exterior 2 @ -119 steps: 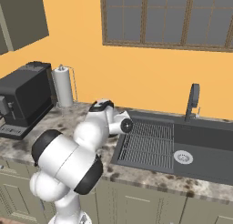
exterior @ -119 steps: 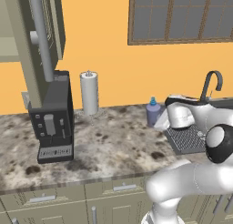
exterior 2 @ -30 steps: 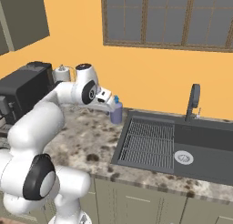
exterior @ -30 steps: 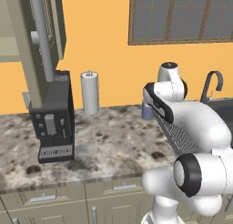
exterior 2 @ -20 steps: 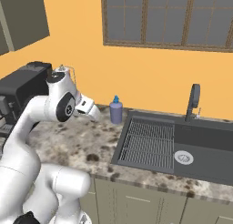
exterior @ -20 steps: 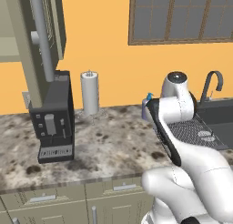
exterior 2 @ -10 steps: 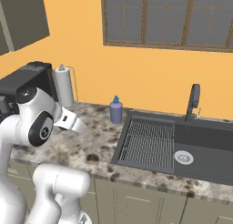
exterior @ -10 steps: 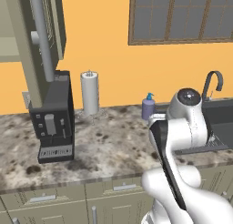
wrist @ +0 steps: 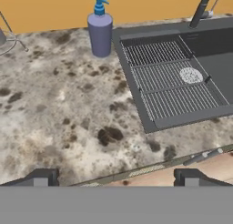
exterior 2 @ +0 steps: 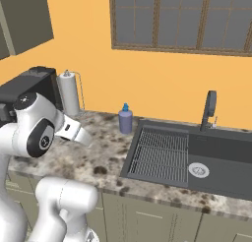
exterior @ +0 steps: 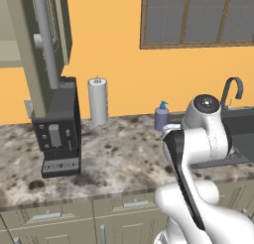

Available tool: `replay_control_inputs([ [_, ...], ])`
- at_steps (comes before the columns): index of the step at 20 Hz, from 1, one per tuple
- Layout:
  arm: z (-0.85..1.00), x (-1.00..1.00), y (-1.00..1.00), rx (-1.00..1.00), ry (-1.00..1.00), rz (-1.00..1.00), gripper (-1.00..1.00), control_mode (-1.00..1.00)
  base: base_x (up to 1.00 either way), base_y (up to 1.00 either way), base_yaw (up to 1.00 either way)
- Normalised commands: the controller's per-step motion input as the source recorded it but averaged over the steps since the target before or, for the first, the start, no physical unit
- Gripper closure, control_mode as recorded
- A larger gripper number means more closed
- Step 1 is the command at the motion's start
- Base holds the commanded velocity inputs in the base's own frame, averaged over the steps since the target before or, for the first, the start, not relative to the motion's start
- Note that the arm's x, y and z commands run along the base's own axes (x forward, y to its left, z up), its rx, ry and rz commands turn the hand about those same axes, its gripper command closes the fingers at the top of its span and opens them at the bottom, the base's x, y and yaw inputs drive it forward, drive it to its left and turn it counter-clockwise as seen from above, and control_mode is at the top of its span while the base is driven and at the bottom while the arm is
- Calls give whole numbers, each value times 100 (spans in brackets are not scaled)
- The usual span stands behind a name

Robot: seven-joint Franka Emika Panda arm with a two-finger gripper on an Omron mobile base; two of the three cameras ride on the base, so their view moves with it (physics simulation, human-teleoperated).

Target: Locate and retrieve the dish brush and soap dispenser from the cabinet. Place them next to the sink.

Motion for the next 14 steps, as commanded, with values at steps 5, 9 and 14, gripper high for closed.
replay_control_inputs([
  [5,-2,-9,1,0,1,0,-100,100,-38,2,-3],
  [9,0,0,0,0,0,0,-100,100,-82,6,-9],
  [14,0,0,0,0,0,0,-100,100,-54,4,-11],
])
